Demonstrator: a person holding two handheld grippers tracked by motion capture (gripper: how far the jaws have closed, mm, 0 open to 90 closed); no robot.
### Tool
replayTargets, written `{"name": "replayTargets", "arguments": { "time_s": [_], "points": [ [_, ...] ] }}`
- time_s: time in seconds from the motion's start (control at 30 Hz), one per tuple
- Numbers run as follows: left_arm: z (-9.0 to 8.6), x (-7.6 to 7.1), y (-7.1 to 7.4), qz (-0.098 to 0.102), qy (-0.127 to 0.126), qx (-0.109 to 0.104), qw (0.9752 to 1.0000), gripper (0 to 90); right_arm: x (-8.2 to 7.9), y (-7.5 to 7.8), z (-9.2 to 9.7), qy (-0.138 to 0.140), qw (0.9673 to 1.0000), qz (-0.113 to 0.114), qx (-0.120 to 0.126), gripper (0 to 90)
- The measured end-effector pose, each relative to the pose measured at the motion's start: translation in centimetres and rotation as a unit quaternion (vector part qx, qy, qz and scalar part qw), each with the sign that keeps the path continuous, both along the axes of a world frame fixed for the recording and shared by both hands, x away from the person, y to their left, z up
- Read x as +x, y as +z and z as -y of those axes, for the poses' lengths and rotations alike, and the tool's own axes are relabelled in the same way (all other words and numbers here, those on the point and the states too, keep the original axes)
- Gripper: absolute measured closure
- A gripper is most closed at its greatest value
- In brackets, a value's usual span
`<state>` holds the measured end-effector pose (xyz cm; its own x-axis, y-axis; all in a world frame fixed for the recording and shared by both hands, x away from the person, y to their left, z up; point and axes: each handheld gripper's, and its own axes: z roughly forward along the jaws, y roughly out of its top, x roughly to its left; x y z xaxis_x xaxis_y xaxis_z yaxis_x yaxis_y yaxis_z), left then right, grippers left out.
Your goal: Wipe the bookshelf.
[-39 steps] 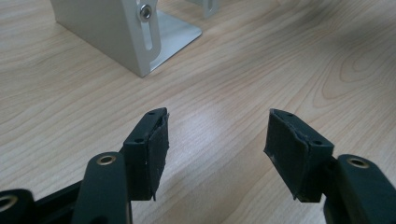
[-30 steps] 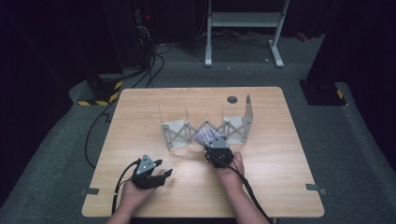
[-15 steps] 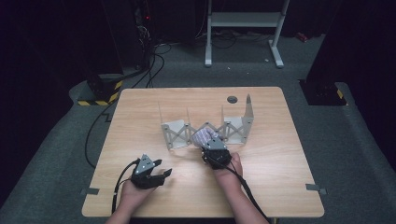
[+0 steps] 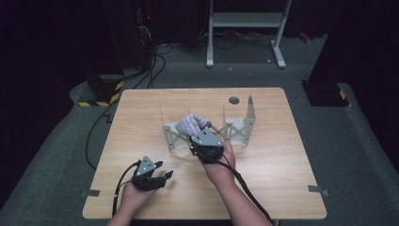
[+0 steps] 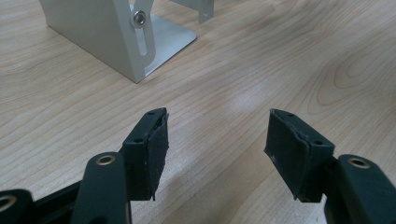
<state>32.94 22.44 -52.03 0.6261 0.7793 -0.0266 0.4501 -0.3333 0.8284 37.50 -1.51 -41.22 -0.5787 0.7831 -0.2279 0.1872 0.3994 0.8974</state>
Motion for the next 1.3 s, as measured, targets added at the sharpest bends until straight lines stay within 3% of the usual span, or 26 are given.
{"name": "replayTargets", "arguments": {
  "time_s": [0.07,0.1,0.13,0.2,0.27,0.3,0.33,0.37,0.4,0.5,0.57,0.73,0.93,0.97,1.03,1.1,1.13,1.3],
  "points": [
    [0.0,0.0,0.0,0.000,0.002,0.000,1.0000,39.0,0.3,-0.6,-0.5,0.001,0.9999,-0.008,-0.007,61.4],
    [-0.1,0.0,0.0,0.000,0.002,-0.002,1.0000,39.0,0.6,-1.8,-0.8,0.000,0.9996,-0.022,-0.017,61.6],
    [-0.1,0.0,0.0,0.000,0.002,-0.002,1.0000,39.0,0.6,-1.8,-0.8,0.000,0.9996,-0.022,-0.017,61.6],
    [-0.1,0.0,-0.1,-0.001,0.003,-0.002,1.0000,39.0,1.3,-4.3,-1.2,-0.004,0.9981,-0.050,-0.034,61.7],
    [-0.1,0.0,-0.1,-0.001,0.003,-0.003,1.0000,39.0,1.5,-5.1,-1.3,-0.004,0.9973,-0.062,-0.040,61.8],
    [-0.1,0.0,-0.1,-0.002,0.003,-0.002,1.0000,39.0,1.8,-6.8,-1.6,-0.006,0.9951,-0.082,-0.054,61.8],
    [-0.1,0.0,-0.1,-0.002,0.003,-0.002,1.0000,39.0,1.8,-6.8,-1.6,-0.006,0.9951,-0.082,-0.054,61.8],
    [-0.1,0.0,-0.1,-0.002,0.002,-0.001,1.0000,39.0,2.1,-8.3,-1.7,-0.007,0.9922,-0.104,-0.069,61.8],
    [-0.1,0.0,-0.1,-0.003,0.002,-0.001,1.0000,39.0,2.1,-8.3,-1.7,-0.007,0.9922,-0.104,-0.069,61.8],
    [0.0,0.0,-0.2,-0.005,0.002,-0.001,1.0000,39.0,2.4,-10.3,-1.8,-0.009,0.9870,-0.134,-0.088,61.7],
    [0.0,0.0,-0.2,-0.006,0.001,-0.001,1.0000,39.0,2.4,-10.9,-1.6,-0.009,0.9867,-0.136,-0.088,61.8],
    [0.1,0.0,-0.3,-0.008,0.000,0.000,1.0000,39.0,2.3,-10.4,-1.5,-0.010,0.9876,-0.136,-0.078,61.9],
    [0.0,0.1,-0.3,-0.009,0.001,0.000,1.0000,39.0,1.9,-8.2,-1.2,-0.008,0.9927,-0.107,-0.054,61.9],
    [0.0,0.1,-0.3,-0.009,0.001,0.001,1.0000,39.0,1.8,-6.9,-1.1,-0.008,0.9950,-0.090,-0.041,61.9],
    [-0.1,0.1,-0.3,-0.008,0.003,-0.001,1.0000,39.0,1.7,-6.5,-1.0,-0.007,0.9956,-0.086,-0.038,61.9],
    [-0.2,0.1,-0.2,-0.007,0.004,-0.001,1.0000,39.0,1.5,-4.4,-1.0,-0.005,0.9981,-0.058,-0.023,61.9],
    [-0.2,0.1,-0.2,-0.007,0.004,-0.001,1.0000,39.0,1.5,-4.4,-1.0,-0.005,0.9981,-0.058,-0.023,61.9],
    [-0.9,0.2,0.1,-0.003,0.017,-0.008,0.9998,39.0,0.9,-0.6,-1.2,0.002,0.9999,-0.007,0.008,61.9]
  ]
}}
